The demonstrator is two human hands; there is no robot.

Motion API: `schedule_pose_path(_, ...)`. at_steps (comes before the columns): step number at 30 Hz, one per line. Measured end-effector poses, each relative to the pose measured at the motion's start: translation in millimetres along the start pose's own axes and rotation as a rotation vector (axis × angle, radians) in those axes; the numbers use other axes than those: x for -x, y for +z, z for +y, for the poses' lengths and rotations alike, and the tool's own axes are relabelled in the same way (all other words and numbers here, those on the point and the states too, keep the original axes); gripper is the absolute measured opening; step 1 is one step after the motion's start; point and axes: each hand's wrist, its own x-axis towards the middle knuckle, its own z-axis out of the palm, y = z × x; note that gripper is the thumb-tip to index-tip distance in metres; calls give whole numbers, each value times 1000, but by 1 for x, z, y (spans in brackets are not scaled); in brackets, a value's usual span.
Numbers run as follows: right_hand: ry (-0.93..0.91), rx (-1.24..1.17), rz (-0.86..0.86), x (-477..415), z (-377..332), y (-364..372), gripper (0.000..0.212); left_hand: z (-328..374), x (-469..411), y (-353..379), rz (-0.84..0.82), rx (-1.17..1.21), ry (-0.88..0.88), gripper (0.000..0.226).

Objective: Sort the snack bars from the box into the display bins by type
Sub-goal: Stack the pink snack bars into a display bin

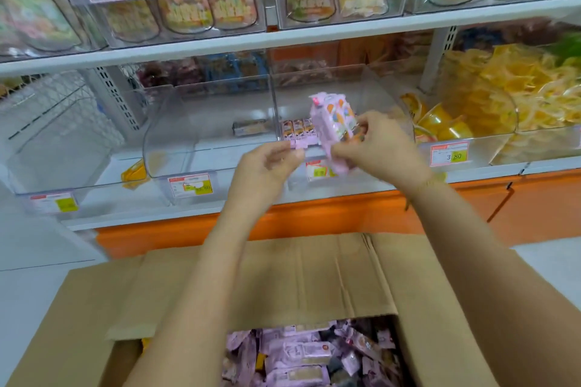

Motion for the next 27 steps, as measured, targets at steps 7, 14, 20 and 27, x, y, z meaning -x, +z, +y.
schedule_pose_path(7, 195, 443, -497, -132, 0, 24, 36, -78, -52, -36, -42, -843, 132, 52)
schedule_pose_path(14, 270, 396, -813, -158, 6, 102, 23, -111, -51, -34, 78, -867, 413, 46)
schedule_pose_path(20, 160, 109, -395, -143, 11, 100, 32, -105, -38, -33, 110, -616, 404, 48)
schedule_pose_path(27, -180, -91, -192, 15, 27, 88, 33, -129, 71, -7, 188, -219, 124, 20)
